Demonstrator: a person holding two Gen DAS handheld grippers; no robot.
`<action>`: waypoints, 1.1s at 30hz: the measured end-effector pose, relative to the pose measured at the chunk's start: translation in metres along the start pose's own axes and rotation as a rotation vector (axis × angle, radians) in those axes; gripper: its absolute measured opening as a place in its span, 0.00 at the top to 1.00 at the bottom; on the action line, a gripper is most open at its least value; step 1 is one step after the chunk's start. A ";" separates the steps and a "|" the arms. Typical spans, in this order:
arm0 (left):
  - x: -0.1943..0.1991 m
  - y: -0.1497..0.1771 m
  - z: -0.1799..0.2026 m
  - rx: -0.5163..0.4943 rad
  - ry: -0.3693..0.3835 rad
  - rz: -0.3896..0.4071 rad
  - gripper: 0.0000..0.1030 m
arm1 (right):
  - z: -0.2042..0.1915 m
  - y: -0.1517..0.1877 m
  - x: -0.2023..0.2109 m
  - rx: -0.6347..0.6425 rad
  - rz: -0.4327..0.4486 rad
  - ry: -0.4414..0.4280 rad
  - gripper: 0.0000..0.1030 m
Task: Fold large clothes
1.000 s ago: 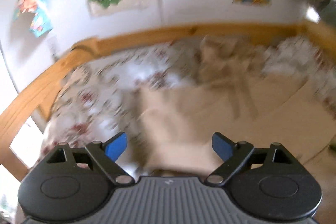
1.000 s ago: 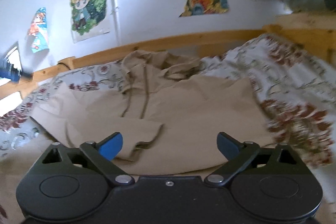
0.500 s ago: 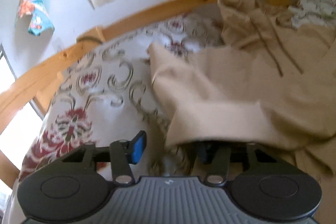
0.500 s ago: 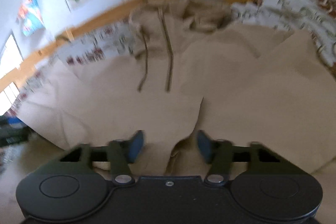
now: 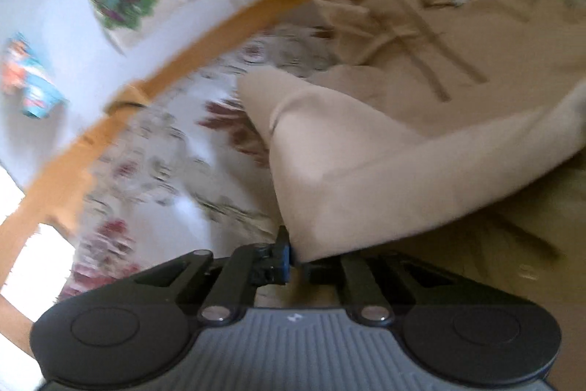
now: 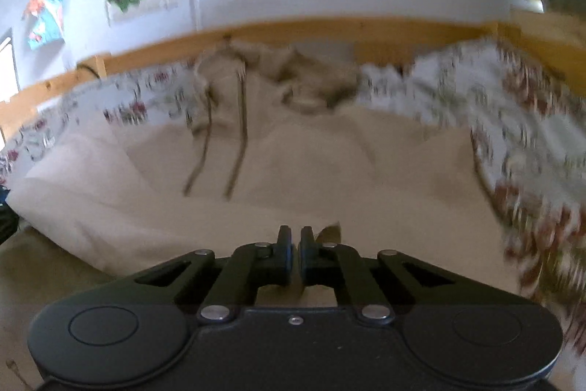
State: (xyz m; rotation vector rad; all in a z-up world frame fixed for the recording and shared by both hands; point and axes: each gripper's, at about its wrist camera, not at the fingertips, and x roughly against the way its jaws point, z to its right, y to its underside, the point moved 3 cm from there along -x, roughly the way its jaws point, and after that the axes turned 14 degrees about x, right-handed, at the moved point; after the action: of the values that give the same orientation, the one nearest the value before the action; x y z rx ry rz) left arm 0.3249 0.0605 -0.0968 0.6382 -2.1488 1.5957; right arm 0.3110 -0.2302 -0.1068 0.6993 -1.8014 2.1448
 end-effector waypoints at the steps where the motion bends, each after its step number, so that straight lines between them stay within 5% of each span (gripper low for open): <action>1: 0.006 0.002 -0.002 0.014 0.056 -0.007 0.76 | 0.000 0.006 -0.001 0.008 -0.009 0.021 0.97; 3: 0.018 0.007 -0.009 0.037 0.144 -0.008 0.45 | 0.002 0.012 -0.004 -0.008 -0.026 0.030 0.95; 6: 0.040 0.015 -0.023 0.092 0.257 -0.013 0.34 | 0.013 0.009 0.003 -0.037 -0.002 0.015 0.77; 9: 0.051 0.019 -0.043 0.184 0.306 -0.026 0.25 | 0.018 -0.012 0.010 -0.003 0.058 -0.023 0.48; 14: 0.033 -0.004 -0.070 0.448 0.357 -0.038 0.21 | -0.002 -0.080 -0.018 0.007 0.108 -0.318 0.26; 18: -0.001 -0.017 -0.086 0.655 0.377 -0.122 0.27 | -0.050 -0.139 -0.070 0.008 0.092 -0.539 0.25; 24: -0.033 -0.021 -0.085 0.597 0.404 -0.186 0.30 | -0.136 -0.211 -0.147 0.063 0.050 -0.659 0.25; 26: -0.039 -0.016 -0.084 0.588 0.386 -0.211 0.30 | -0.162 -0.219 -0.172 0.086 -0.009 -0.677 0.25; 27: -0.040 -0.013 -0.084 0.583 0.381 -0.215 0.30 | -0.172 -0.217 -0.182 0.091 -0.047 -0.691 0.33; 29: -0.043 -0.011 -0.084 0.566 0.364 -0.217 0.30 | -0.182 -0.210 -0.190 0.098 -0.105 -0.703 0.87; 30: -0.043 -0.010 -0.084 0.563 0.357 -0.213 0.30 | -0.183 -0.207 -0.189 0.096 -0.091 -0.689 0.97; 33: -0.047 -0.011 -0.083 0.558 0.350 -0.188 0.27 | -0.173 -0.204 -0.172 0.085 0.064 -0.684 0.99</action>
State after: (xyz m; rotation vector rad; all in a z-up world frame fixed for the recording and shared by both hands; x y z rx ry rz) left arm 0.3735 0.1435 -0.0913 0.6367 -1.3555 2.0302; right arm 0.5221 -0.0015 -0.0415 1.5650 -2.0519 2.1903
